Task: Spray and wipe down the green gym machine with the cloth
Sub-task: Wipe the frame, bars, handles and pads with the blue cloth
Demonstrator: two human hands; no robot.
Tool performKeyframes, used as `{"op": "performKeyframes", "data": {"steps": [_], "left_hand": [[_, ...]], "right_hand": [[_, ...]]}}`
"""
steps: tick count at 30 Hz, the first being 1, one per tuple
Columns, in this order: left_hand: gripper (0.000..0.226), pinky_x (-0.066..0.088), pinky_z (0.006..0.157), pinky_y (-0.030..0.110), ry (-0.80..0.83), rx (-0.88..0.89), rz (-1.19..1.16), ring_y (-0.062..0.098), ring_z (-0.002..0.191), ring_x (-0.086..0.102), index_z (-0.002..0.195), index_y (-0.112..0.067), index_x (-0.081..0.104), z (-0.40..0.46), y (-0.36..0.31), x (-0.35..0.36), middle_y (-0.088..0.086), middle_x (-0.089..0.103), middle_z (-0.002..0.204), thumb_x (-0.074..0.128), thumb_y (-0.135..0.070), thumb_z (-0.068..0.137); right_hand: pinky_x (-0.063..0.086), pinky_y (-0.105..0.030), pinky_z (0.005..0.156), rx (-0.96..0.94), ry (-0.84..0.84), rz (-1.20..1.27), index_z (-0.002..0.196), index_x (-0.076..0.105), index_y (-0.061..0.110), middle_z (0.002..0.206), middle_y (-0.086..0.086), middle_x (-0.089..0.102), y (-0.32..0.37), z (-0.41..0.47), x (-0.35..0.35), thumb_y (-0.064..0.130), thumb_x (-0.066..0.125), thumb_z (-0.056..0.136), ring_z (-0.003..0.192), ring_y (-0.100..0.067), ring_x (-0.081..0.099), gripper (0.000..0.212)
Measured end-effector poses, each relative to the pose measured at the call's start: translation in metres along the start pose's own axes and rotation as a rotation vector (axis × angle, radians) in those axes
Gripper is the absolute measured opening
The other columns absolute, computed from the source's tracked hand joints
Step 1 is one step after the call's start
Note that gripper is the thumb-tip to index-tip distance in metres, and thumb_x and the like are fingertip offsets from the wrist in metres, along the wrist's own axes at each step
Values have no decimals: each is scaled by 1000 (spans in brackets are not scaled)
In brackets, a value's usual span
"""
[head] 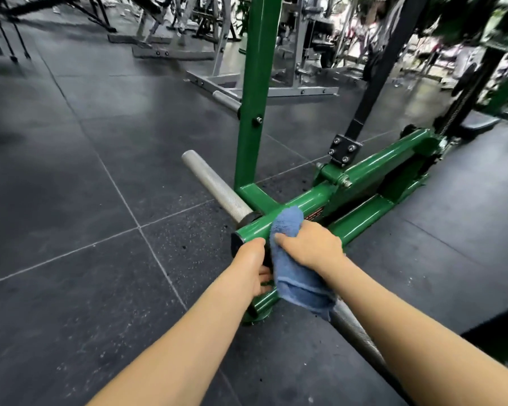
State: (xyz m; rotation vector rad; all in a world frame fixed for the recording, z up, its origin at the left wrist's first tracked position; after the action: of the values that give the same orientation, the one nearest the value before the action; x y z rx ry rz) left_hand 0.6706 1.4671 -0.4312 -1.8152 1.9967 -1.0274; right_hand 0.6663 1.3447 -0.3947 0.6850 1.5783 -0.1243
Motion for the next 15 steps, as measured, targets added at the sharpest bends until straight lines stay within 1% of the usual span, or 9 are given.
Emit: {"op": "performKeyframes", "data": {"steps": [2, 3, 4, 7, 9, 10, 12, 14, 15], "left_hand": [[31, 51, 58, 29, -18, 30, 17, 22, 58, 59, 75, -8, 52, -6, -7, 4, 10, 61, 64, 39, -23, 99], [32, 50, 50, 26, -8, 40, 21, 21, 50, 58, 71, -9, 54, -7, -11, 6, 8, 60, 56, 39, -18, 98], [34, 49, 50, 27, 7, 47, 23, 23, 51, 58, 72, -9, 57, -7, -14, 10, 9, 62, 57, 37, -17, 98], [35, 48, 64, 33, 3, 17, 19, 27, 70, 60, 88, -8, 61, -1, -19, 16, 13, 64, 81, 36, -27, 101], [36, 50, 73, 34, -10, -5, 55, 29, 79, 62, 91, -8, 61, 4, -21, 16, 14, 65, 90, 38, -35, 100], [39, 50, 78, 36, -35, -27, 112, 30, 86, 62, 90, -6, 61, 6, -20, 18, 15, 65, 95, 40, -39, 98], [44, 48, 80, 41, -89, -54, 252, 33, 97, 60, 94, -3, 56, 7, -18, 14, 19, 63, 106, 40, -45, 96], [40, 46, 82, 42, -133, -12, 408, 34, 101, 57, 108, -3, 54, 1, -19, 15, 20, 59, 114, 38, -38, 99], [38, 45, 87, 42, -155, 55, 565, 34, 106, 56, 117, -3, 54, 0, -20, 16, 21, 57, 119, 35, -31, 102]], "right_hand": [[38, -43, 93, -30, -135, -272, 108, 57, 12, 111, -9, 63, 15, -11, 3, 72, 44, 82, 105, -31, 57, 67], [37, -44, 93, -8, -155, -305, 110, 58, 12, 110, -9, 63, 16, -11, 6, 76, 41, 80, 106, -32, 56, 73], [37, -44, 94, 17, -146, -285, 108, 60, 12, 108, -8, 63, 15, -10, 7, 77, 40, 79, 106, -32, 56, 74], [41, -47, 94, 64, -33, -47, 92, 65, 19, 94, -2, 65, 5, 8, 9, 73, 42, 73, 97, -30, 58, 61], [44, -47, 93, 86, 46, 113, 86, 66, 21, 87, 0, 65, 1, 17, 9, 68, 46, 70, 88, -27, 60, 54], [46, -46, 92, 109, 81, 215, 89, 66, 19, 89, -1, 66, -6, 20, 9, 66, 51, 69, 87, -27, 61, 53], [51, -42, 90, 160, 147, 440, 98, 66, 13, 95, -5, 68, -16, 24, 11, 58, 64, 71, 88, -27, 64, 53], [53, -37, 86, 210, 187, 616, 101, 66, 8, 96, -8, 69, -28, 26, 15, 50, 70, 75, 85, -25, 66, 49], [53, -36, 85, 203, 193, 630, 99, 66, 8, 97, -9, 69, -30, 27, 16, 50, 69, 77, 85, -25, 66, 47]]}}
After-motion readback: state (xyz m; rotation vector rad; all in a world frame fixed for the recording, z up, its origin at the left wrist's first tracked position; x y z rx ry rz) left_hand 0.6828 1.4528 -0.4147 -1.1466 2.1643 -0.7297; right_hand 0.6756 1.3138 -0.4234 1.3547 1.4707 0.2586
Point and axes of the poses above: each hand's wrist, its own z-axis towards the middle knuckle, its own x-axis out of the palm, y = z × x, the point moved 4 cm from there along z, towards the middle knuckle
